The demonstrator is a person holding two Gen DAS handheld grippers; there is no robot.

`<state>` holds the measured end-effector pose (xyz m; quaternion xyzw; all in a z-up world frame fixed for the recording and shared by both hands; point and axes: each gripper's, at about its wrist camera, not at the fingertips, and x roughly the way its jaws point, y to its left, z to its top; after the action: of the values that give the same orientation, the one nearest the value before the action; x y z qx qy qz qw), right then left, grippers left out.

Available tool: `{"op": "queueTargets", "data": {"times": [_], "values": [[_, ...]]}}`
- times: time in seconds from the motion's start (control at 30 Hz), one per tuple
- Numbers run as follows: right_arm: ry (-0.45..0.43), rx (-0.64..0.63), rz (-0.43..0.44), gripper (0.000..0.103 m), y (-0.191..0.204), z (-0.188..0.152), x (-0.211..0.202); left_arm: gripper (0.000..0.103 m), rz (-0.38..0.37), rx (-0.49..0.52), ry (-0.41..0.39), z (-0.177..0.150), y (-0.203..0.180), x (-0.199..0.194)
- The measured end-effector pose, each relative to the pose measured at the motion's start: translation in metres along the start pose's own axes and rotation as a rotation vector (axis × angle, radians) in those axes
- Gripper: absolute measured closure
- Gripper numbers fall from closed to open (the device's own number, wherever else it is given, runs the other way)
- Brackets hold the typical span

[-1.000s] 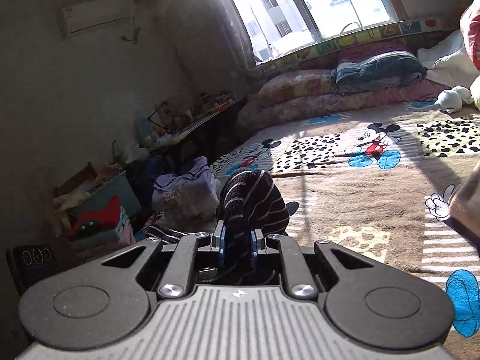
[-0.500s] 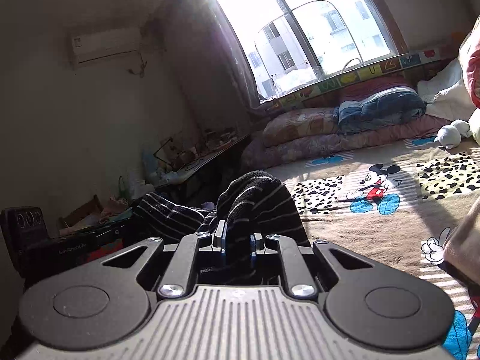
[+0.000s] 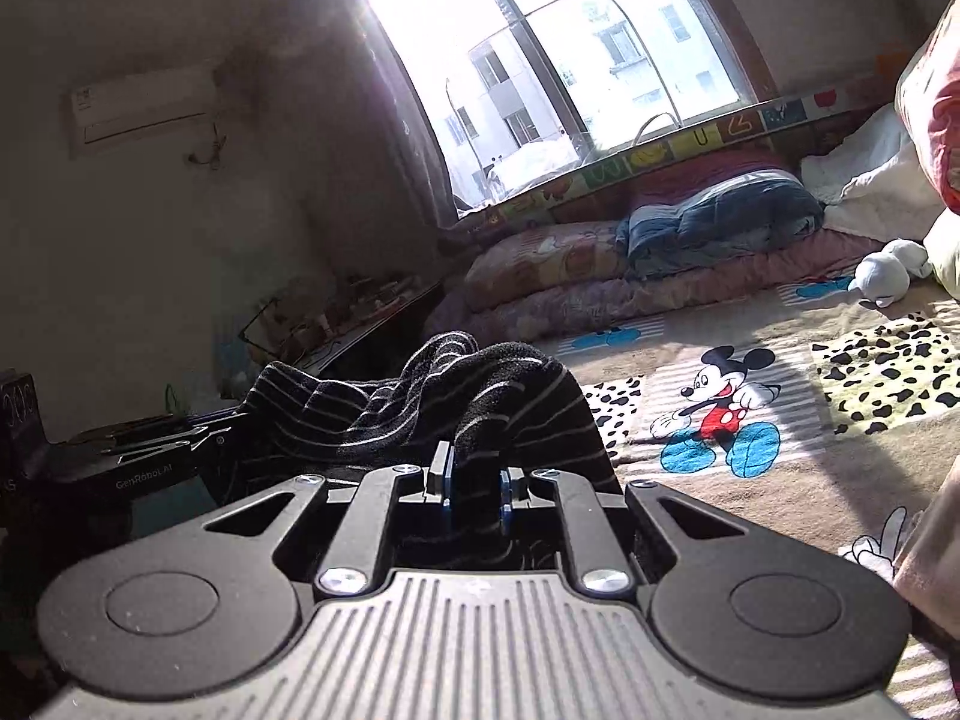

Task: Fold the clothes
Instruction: 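Lift the trousers with both tools and shake them out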

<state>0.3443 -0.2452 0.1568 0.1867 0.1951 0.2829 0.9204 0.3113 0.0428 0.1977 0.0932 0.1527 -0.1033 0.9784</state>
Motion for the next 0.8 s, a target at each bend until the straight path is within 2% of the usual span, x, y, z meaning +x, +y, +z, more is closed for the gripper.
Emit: {"op": "queueTargets", "data": {"times": [0.1,0.23,0.33,0.4,0.6,0.8], "values": [[0.005,-0.006,-0.019,0.087,-0.009,-0.025,0.002,0.088,0.049,0.045,-0.059,0.009,-0.002,0.023],[0.020,-0.014,-0.040,0.087,-0.020,-0.065,0.000,0.088,0.059,0.107,-0.066,-0.005,-0.012,0.041],[0.031,-0.019,-0.055,0.087,-0.029,-0.095,-0.001,0.088,0.026,0.155,-0.042,-0.042,-0.026,0.040],[0.038,-0.023,-0.065,0.087,-0.034,-0.116,-0.002,0.088,-0.007,0.191,-0.018,-0.078,-0.039,0.032],[0.062,-0.026,-0.097,0.087,-0.048,-0.179,-0.009,0.088,-0.098,0.238,0.056,-0.181,-0.076,-0.017],[0.097,0.028,-0.120,0.087,-0.039,-0.261,-0.047,0.088,-0.122,0.245,0.105,-0.244,-0.108,-0.060]]}}
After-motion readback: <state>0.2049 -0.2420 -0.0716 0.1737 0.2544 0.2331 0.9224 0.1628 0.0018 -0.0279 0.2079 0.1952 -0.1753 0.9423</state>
